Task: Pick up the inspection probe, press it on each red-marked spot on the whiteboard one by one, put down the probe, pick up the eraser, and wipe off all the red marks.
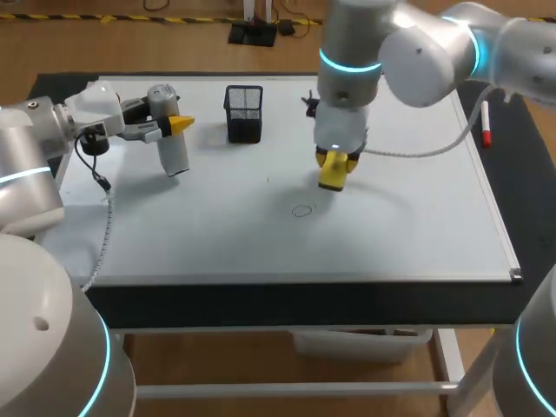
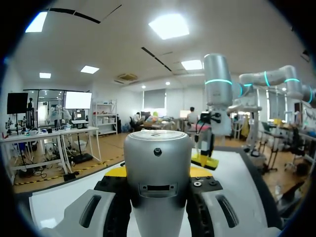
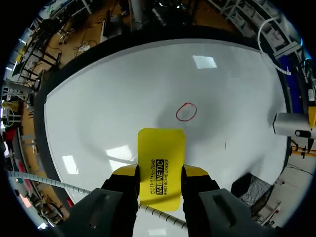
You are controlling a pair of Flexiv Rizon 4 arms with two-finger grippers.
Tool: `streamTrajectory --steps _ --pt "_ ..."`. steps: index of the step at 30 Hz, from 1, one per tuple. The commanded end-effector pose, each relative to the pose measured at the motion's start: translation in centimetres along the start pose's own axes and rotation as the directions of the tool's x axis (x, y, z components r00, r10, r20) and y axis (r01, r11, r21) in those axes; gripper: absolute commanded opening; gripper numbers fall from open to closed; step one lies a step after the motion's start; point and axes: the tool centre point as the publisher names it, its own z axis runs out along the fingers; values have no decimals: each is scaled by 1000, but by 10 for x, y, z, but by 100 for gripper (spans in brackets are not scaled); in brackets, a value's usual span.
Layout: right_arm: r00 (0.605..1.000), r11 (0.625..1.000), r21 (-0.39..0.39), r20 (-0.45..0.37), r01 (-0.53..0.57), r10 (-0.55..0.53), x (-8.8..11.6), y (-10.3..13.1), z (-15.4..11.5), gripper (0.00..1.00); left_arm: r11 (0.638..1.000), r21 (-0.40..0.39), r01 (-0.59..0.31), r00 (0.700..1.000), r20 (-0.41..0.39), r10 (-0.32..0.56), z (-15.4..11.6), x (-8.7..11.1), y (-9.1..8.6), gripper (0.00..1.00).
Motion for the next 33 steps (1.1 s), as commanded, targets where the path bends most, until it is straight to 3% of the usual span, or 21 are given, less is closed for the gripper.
streamTrajectory --steps 1,9,15,33 --pt "999 1000 -1 -18 26 -26 -21 18 6 0 1000 -1 0 1000 -1 0 -1 0 -2 0" --pt "994 994 -23 -15 109 -109 -55 58 12 0 1000 -1 0 1000 -1 0 -1 0 -2 0" --pt "988 987 -52 -22 152 -154 -68 79 26 0 1000 -1 0 1000 -1 0 -1 0 -2 0" --pt "979 977 -66 -7 205 -206 -79 83 43 0 1000 -1 0 1000 -1 0 -1 0 -2 0"
